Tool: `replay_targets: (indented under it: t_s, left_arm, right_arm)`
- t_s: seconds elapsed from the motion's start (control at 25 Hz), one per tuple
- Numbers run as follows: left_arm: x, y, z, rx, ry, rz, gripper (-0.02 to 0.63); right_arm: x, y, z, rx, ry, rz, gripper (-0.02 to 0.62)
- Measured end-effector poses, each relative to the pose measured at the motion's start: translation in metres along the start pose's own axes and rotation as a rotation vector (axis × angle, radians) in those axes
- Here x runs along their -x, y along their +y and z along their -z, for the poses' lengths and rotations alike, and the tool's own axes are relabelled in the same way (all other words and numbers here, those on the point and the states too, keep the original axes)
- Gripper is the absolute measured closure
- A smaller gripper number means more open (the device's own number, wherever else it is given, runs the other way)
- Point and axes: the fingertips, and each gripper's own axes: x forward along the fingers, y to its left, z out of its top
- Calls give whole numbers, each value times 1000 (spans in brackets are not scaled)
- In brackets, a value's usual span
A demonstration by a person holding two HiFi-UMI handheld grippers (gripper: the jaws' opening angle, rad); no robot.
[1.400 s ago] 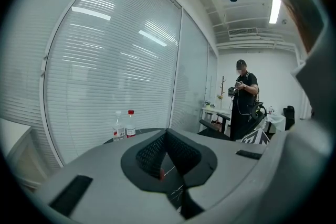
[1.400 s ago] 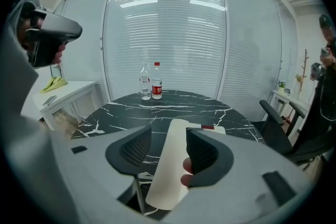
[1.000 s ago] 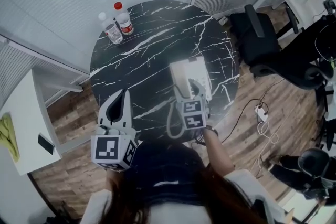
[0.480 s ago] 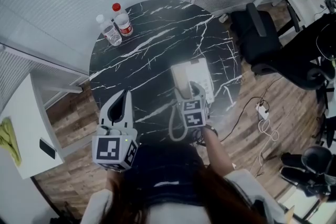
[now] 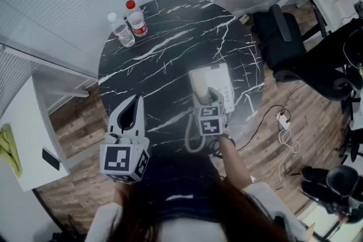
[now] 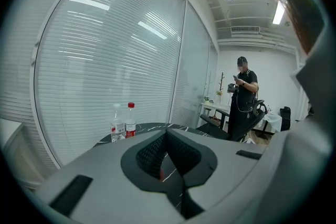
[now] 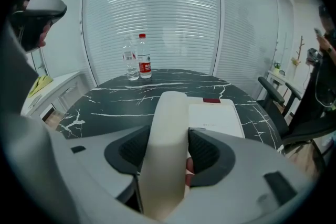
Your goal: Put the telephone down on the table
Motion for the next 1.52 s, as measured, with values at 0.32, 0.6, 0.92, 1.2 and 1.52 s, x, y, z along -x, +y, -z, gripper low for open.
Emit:
replay_targets:
  t_s: [0.32, 0.6, 0.92, 1.2, 1.52]
  left_arm:
    - [-3, 4, 5, 24, 0, 9, 606]
    - [1, 9, 7, 44, -10, -2, 606]
    - [7, 10, 8, 64, -24, -12, 606]
    - [20, 4, 5, 77, -38, -30, 606]
    - [42, -12, 2, 61, -49, -88, 604]
  right_arm:
    - [0, 1, -2, 18, -8, 11, 360]
    - [6, 2, -7, 25, -22, 14, 361]
    - [16, 2, -9, 50, -25, 12, 362]
    - [33, 7, -19, 67, -56, -16, 361]
    - [42, 14, -25, 93, -85, -74, 360]
